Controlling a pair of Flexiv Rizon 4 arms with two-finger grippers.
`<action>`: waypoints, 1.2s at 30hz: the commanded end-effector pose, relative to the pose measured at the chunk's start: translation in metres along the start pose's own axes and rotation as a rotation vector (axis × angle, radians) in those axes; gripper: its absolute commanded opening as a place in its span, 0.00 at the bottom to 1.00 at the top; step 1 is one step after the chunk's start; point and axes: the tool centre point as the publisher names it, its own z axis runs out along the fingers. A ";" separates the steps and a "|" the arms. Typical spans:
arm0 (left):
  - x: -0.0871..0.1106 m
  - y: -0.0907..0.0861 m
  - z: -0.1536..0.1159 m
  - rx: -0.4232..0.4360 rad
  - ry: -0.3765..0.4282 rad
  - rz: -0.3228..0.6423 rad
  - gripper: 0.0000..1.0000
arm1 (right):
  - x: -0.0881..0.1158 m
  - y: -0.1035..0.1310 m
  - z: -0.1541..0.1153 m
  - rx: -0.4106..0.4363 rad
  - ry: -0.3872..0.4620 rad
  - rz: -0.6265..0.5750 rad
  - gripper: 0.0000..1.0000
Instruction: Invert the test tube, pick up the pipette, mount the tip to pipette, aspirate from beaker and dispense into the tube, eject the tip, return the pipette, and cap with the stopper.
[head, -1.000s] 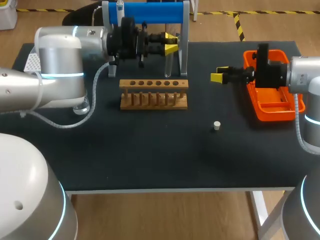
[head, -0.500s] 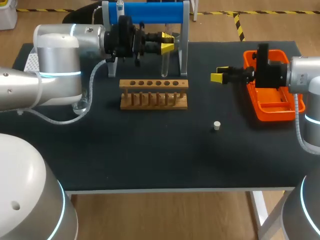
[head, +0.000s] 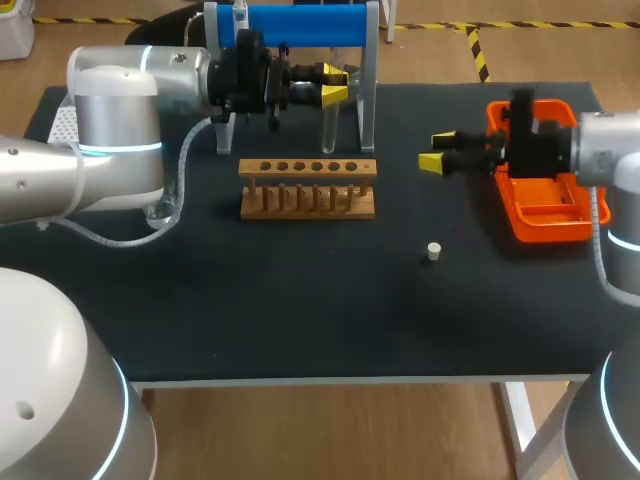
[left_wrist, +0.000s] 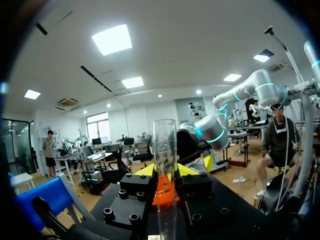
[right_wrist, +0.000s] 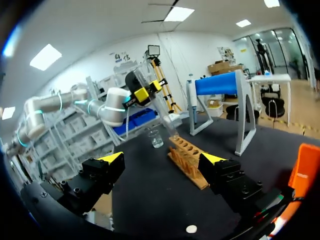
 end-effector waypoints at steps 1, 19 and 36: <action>-0.002 0.000 0.000 0.000 0.004 -0.001 0.00 | 0.001 0.000 0.017 0.027 -0.040 -0.085 1.00; -0.002 0.000 0.000 0.000 0.004 -0.001 0.00 | -0.017 -0.032 0.083 0.138 -0.233 -0.277 1.00; -0.002 0.000 0.000 0.000 0.004 -0.001 0.00 | -0.039 -0.062 0.120 0.140 -0.315 -0.293 1.00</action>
